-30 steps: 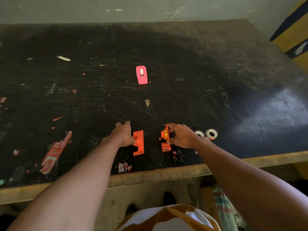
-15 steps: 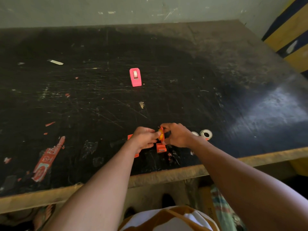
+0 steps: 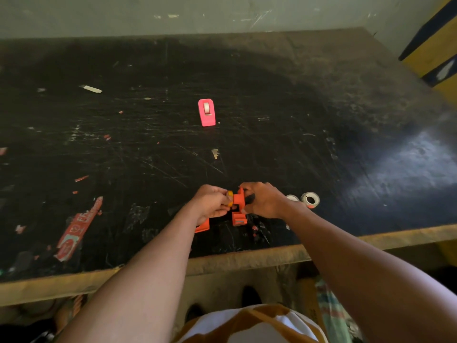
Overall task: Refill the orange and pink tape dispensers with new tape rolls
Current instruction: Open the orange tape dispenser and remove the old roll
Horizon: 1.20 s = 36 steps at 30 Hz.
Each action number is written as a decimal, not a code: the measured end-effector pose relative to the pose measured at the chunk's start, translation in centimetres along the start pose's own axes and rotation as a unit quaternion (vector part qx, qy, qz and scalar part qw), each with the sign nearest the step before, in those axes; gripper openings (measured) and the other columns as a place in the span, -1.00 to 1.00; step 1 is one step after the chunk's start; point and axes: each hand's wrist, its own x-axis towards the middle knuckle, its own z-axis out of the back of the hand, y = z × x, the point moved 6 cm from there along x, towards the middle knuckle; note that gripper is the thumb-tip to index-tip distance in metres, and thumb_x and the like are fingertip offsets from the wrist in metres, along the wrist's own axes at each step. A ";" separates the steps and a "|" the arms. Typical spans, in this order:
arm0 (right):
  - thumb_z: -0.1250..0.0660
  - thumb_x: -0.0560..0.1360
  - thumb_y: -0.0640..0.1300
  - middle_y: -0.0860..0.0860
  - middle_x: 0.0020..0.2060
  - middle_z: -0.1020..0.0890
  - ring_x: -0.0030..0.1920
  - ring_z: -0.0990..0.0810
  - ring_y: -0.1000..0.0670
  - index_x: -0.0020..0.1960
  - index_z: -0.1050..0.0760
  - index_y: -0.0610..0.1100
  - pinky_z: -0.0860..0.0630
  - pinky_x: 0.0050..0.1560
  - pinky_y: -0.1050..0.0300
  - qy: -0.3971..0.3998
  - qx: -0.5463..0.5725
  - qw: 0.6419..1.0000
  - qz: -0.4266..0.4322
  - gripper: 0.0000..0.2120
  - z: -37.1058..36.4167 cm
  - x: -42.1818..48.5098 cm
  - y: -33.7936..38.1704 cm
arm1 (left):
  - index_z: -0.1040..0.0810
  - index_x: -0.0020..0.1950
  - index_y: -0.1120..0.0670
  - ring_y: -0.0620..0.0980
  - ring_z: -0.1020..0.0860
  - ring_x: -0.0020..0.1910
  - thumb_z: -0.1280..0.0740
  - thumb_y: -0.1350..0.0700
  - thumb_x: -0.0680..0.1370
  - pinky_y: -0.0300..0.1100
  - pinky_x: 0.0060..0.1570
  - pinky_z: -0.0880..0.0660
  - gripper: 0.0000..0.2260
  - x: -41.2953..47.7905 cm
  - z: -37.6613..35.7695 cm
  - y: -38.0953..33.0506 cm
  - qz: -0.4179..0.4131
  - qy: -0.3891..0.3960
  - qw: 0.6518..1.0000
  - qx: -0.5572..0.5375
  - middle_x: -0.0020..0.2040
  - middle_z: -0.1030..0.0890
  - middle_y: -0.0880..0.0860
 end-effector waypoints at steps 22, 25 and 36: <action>-0.50 0.42 -0.05 -0.06 0.32 -0.57 0.31 -0.53 -0.12 0.51 -0.24 -0.09 -0.46 0.26 -0.03 -0.012 -0.049 0.998 -0.047 -0.25 -1.5 -0.2 0.4 | -0.62 0.10 0.03 -0.02 -0.64 0.04 -0.43 0.18 0.55 -0.12 0.03 -0.58 -0.85 -0.1 3.1 -0.6 -0.060 -0.066 0.996 -0.020 0.00 -0.66 0.04; -0.51 0.41 -0.04 -0.10 0.36 -0.54 0.35 -0.50 -0.13 0.54 -0.21 -0.10 -0.44 0.30 -0.01 -0.037 -0.054 0.996 -0.066 -0.20 -0.7 -0.9 0.4 | -0.60 0.02 -0.02 -0.05 -0.65 0.01 -0.43 0.15 0.55 -0.16 -0.03 -0.59 -0.90 -0.1 2.9 -1.4 -0.078 -0.068 0.995 0.006 -0.03 -0.66 0.02; -0.39 0.47 -0.06 -0.14 0.22 -0.60 0.22 -0.56 -0.20 0.31 -0.50 -0.09 -0.55 0.17 -0.12 -0.173 -0.156 0.950 -0.206 -0.58 5.4 -7.8 -6.2 | -0.63 0.22 0.03 -0.04 -0.65 0.06 -0.52 0.10 0.44 -0.19 -0.01 -0.58 -0.64 0.3 -1.9 -4.4 -0.202 -0.073 0.963 0.162 0.06 -0.70 -0.03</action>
